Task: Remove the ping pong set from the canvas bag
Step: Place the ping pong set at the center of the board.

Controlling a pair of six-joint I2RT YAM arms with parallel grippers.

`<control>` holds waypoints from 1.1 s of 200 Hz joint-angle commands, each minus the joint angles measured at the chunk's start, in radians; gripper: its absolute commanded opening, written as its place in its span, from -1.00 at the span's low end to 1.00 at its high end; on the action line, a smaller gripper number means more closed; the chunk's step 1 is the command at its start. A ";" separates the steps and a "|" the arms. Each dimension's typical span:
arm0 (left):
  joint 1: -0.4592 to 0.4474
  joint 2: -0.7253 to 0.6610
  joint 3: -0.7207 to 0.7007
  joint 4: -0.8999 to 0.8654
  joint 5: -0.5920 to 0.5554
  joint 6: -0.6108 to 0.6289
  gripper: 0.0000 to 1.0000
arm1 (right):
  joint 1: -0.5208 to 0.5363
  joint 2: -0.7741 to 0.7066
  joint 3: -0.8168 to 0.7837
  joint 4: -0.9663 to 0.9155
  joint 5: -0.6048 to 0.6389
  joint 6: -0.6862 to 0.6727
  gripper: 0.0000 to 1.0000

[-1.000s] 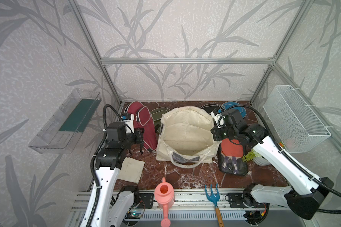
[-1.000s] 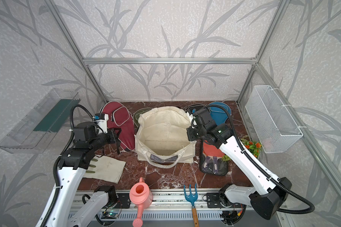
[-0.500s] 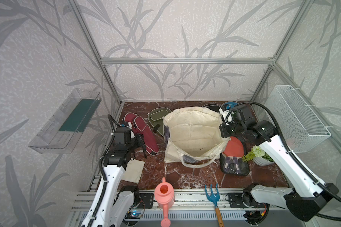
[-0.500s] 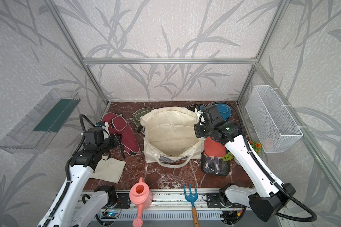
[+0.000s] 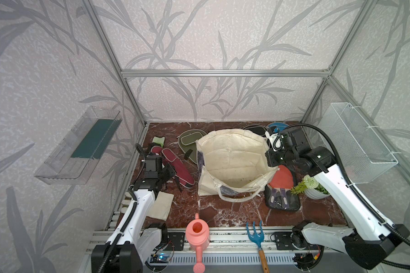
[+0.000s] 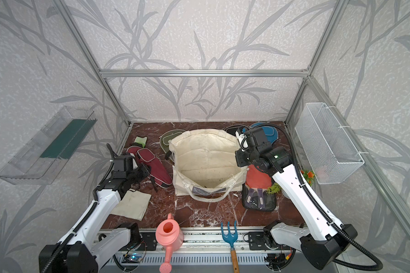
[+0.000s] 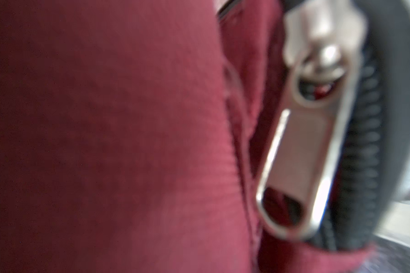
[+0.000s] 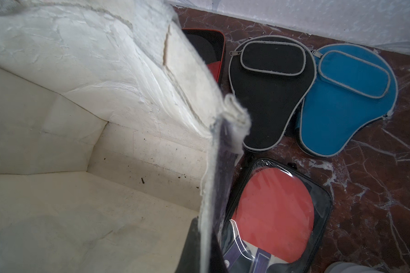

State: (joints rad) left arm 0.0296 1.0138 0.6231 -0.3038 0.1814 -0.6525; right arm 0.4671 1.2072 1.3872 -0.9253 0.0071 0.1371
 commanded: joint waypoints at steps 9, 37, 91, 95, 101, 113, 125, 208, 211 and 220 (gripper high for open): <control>0.007 0.063 0.009 0.213 0.027 -0.025 -1.00 | -0.005 -0.023 -0.009 0.033 -0.018 -0.010 -1.00; 0.008 0.141 -0.006 0.307 0.058 -0.051 -1.00 | -0.005 -0.023 -0.010 0.038 -0.023 -0.011 -1.00; 0.007 0.256 -0.003 0.349 0.104 -0.049 -1.00 | -0.007 -0.017 -0.012 0.046 -0.032 -0.013 -1.00; 0.007 0.254 -0.004 0.343 0.103 -0.048 -1.00 | -0.007 -0.017 -0.013 0.046 -0.032 -0.014 -1.00; 0.007 0.251 -0.002 0.329 0.099 -0.046 -1.00 | -0.008 -0.015 -0.011 0.046 -0.033 -0.014 -1.00; 0.007 0.234 0.008 0.282 0.081 -0.038 -0.96 | -0.008 -0.014 -0.011 0.046 -0.033 -0.015 -1.00; 0.007 0.208 0.019 0.213 0.045 -0.028 -0.61 | -0.008 -0.012 -0.011 0.049 -0.034 -0.015 -1.00; 0.009 0.146 0.080 -0.064 -0.119 0.021 0.61 | -0.010 -0.009 -0.011 0.066 -0.056 -0.016 -0.90; 0.009 0.151 0.081 -0.064 -0.117 0.022 0.62 | -0.009 -0.009 -0.011 0.065 -0.056 -0.015 -0.90; 0.010 0.164 0.078 -0.067 -0.115 0.021 0.62 | -0.009 -0.010 -0.011 0.065 -0.058 -0.015 -0.89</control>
State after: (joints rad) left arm 0.0349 1.1561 0.6785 -0.3374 0.1005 -0.6464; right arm 0.4625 1.2072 1.3769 -0.9016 -0.0353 0.1295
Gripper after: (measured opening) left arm 0.807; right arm 0.057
